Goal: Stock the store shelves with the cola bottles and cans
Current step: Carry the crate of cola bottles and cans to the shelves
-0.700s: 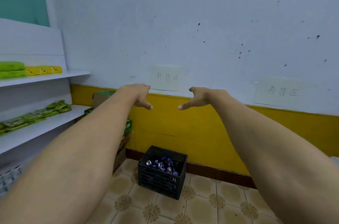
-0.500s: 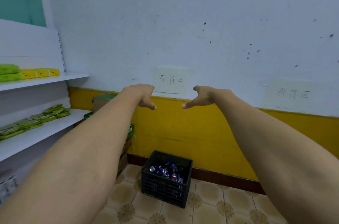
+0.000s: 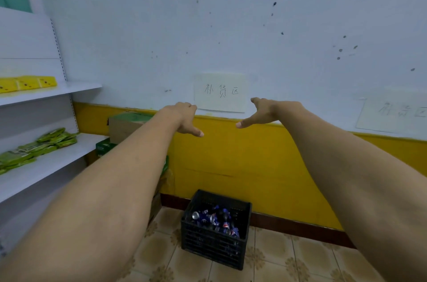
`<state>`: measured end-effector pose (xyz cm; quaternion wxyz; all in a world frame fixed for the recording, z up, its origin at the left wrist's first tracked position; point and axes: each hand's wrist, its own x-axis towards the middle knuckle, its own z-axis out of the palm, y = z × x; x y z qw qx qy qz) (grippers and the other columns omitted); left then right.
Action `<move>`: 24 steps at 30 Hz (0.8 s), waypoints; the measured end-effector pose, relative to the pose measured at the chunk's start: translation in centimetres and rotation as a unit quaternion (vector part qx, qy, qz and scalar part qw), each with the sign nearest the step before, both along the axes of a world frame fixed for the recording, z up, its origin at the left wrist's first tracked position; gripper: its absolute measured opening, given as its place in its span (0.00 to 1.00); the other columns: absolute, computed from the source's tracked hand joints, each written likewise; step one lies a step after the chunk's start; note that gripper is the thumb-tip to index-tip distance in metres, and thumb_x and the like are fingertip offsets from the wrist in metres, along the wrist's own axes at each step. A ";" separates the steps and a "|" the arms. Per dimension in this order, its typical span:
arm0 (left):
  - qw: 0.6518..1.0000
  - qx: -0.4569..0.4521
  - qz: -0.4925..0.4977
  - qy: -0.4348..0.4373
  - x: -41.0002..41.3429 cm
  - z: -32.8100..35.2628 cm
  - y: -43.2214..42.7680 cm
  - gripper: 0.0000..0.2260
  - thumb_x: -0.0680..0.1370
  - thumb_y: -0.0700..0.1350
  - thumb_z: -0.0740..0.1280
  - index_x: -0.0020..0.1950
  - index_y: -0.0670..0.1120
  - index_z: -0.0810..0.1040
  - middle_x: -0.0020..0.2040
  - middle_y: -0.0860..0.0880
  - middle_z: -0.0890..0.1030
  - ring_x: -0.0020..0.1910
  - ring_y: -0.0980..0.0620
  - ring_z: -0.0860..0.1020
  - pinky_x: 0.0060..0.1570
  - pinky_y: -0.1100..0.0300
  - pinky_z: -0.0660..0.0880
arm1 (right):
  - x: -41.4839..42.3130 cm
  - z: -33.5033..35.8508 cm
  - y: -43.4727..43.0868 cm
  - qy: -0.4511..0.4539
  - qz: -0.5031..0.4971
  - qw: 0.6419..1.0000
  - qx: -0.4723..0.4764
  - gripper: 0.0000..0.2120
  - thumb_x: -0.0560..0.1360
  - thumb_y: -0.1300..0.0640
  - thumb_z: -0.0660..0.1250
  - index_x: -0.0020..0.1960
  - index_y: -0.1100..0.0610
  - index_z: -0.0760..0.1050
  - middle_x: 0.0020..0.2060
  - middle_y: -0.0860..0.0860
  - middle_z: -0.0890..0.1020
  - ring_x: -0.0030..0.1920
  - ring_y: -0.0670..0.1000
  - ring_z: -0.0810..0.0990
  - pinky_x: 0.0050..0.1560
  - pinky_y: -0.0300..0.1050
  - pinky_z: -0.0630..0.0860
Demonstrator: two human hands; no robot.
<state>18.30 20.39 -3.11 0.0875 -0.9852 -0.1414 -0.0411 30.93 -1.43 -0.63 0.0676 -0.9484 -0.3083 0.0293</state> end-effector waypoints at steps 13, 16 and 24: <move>1.000 -0.016 0.018 0.018 20.2 -0.9 11.6 0.42 0.73 0.65 0.65 0.77 0.42 0.54 0.76 0.43 0.59 0.74 0.43 0.60 0.69 0.42 0.64 | 20.5 0.0 9.8 -0.001 -0.015 1.000 0.014 0.56 0.65 0.29 0.68 0.79 0.54 0.46 0.78 0.54 0.54 0.76 0.59 0.56 0.73 0.62 0.58; 1.000 -0.021 0.014 0.019 23.9 -0.9 13.1 0.42 0.73 0.65 0.64 0.77 0.43 0.53 0.76 0.43 0.59 0.74 0.43 0.60 0.68 0.41 0.65 | 23.6 -0.3 11.6 0.001 -0.012 1.000 0.009 0.56 0.64 0.29 0.68 0.79 0.55 0.46 0.78 0.54 0.54 0.76 0.59 0.56 0.73 0.62 0.58; 0.999 -0.042 -0.005 0.022 32.7 -2.1 17.5 0.42 0.74 0.64 0.65 0.78 0.46 0.49 0.77 0.45 0.56 0.75 0.43 0.58 0.69 0.41 0.63 | 31.2 -2.9 15.7 0.005 -0.029 0.999 -0.018 0.56 0.64 0.29 0.68 0.79 0.55 0.45 0.78 0.55 0.55 0.76 0.59 0.57 0.72 0.62 0.60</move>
